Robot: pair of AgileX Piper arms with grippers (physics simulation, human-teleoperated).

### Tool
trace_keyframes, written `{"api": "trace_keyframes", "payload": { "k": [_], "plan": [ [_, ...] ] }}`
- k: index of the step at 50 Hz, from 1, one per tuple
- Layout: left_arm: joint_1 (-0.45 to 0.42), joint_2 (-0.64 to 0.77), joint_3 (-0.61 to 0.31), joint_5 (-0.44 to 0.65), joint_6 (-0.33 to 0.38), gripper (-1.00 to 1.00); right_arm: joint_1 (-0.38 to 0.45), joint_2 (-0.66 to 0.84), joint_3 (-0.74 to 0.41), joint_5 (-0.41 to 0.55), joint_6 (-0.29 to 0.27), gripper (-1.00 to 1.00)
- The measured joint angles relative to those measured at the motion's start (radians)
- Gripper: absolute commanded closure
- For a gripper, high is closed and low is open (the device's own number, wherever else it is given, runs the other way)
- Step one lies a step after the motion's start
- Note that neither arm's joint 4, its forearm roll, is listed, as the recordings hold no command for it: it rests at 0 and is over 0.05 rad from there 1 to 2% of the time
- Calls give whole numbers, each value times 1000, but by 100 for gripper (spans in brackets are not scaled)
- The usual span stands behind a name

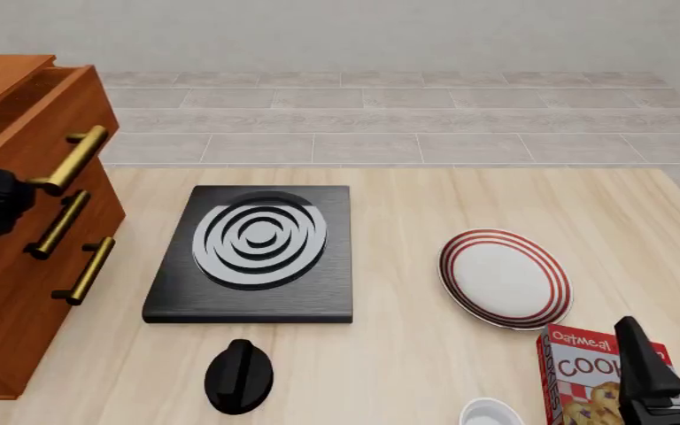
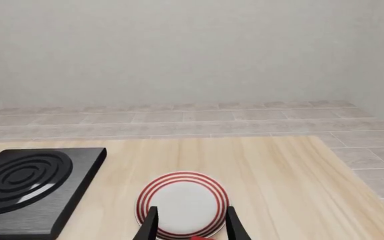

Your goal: Pick the akita bowl in the top layer of the wooden cabinet and place it on the plate.

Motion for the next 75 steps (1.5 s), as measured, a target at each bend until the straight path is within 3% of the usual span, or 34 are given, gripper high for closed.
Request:
{"api": "trace_keyframes", "payload": {
  "k": [75],
  "plan": [
    [-171, 49, -12, -20, -66, -100, -3, 2, -1, -2, 12, -100]
  ]
}}
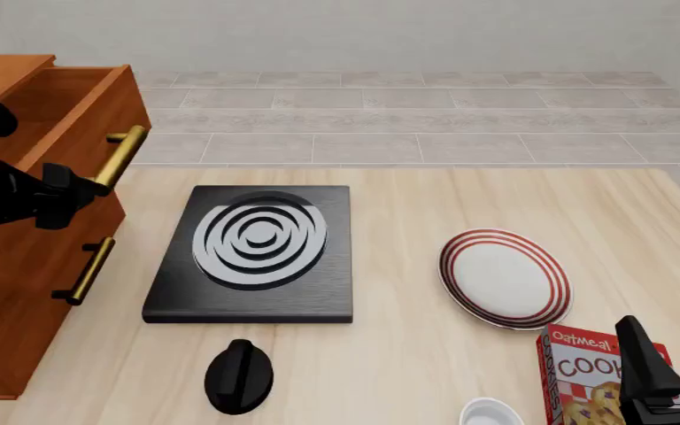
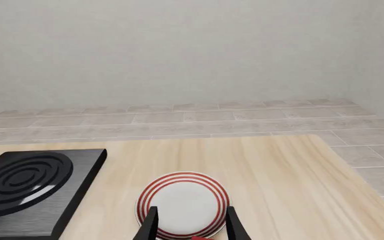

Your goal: Pick the akita bowl in the top layer of the wooden cabinet and place it on the plate.

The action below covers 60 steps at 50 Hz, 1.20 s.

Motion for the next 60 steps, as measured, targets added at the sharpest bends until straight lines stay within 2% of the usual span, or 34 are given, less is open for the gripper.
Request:
{"api": "trace_keyframes", "payload": {
  "k": [21, 43, 60],
  "plan": [
    [-90, 58, -9, 2, -24, -100, 1, -2, 0, 2, -1, -100],
    [-179, 72, -18, -3, -82, -100, -1, 4, 0, -5, 1, -100],
    [-245, 97, -39, 0, -88, -100, -2, -1, 0, 0, 3, -100]
  ]
}}
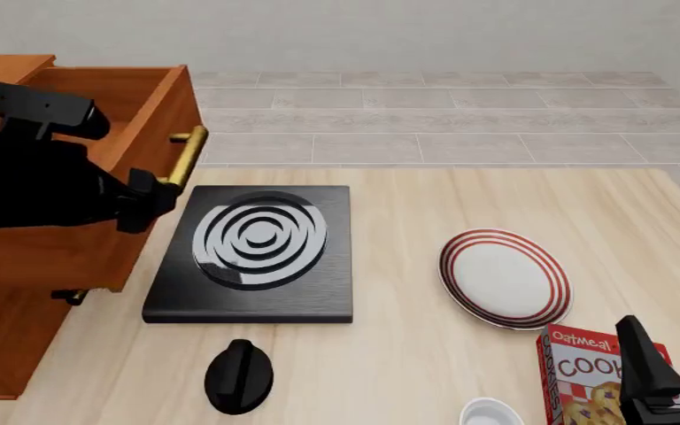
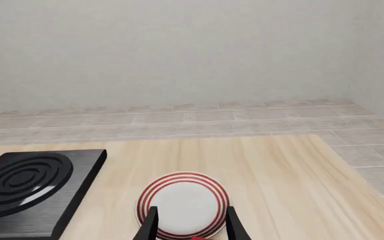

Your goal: Pick the akita bowl in the top layer of the wooden cabinet and place it on the plate.

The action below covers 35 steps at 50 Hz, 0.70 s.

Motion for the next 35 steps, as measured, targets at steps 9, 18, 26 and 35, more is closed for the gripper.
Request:
{"api": "trace_keyframes", "payload": {
  "k": [9, 18, 26, 35],
  "plan": [
    [-30, 16, -13, 0, -5, -100, -1, -1, 0, 0, 1, -100],
    [-52, 25, -20, -2, -7, -100, -2, -2, 0, 1, 2, -100],
    [-66, 34, -27, 0, -9, -100, -3, -2, 0, 1, 2, -100],
    [-71, 41, -33, 2, -14, -100, -3, -2, 0, 1, 3, -100]
  ]
}}
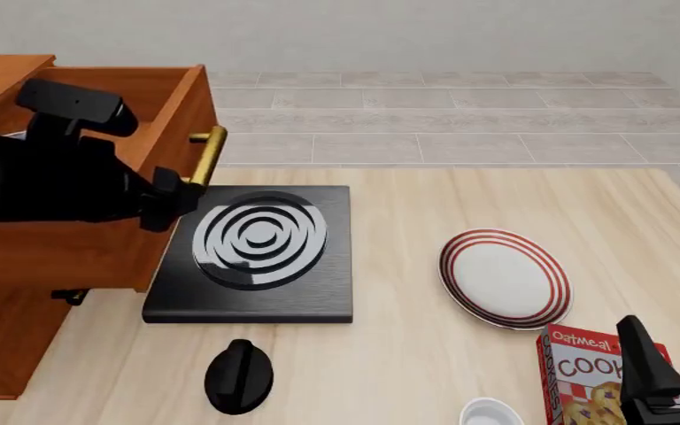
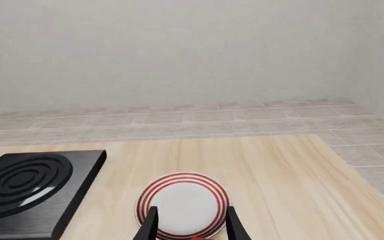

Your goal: Pick the akita bowl in the top layer of the wooden cabinet and place it on the plate.

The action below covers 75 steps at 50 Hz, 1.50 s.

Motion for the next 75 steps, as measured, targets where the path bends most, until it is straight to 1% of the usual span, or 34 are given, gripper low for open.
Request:
{"api": "trace_keyframes", "payload": {
  "k": [12, 23, 32, 46, 61, 75],
  "plan": [
    [-1, 13, -18, 17, -12, -100, -1, 0, 0, 0, 1, -100],
    [8, 44, -72, 58, 7, -100, 0, 0, 0, -1, 0, -100],
    [15, 56, -114, 69, 30, -100, 1, 0, 0, -2, -1, -100],
    [19, 43, -170, 71, 67, -100, 4, 0, 0, -3, -5, -100],
    [27, 30, -251, 102, 79, -100, 6, -1, -1, -2, -9, -100],
    [54, 18, -304, 132, 95, -100, 6, -1, -1, -1, -15, -100]
  ]
}}
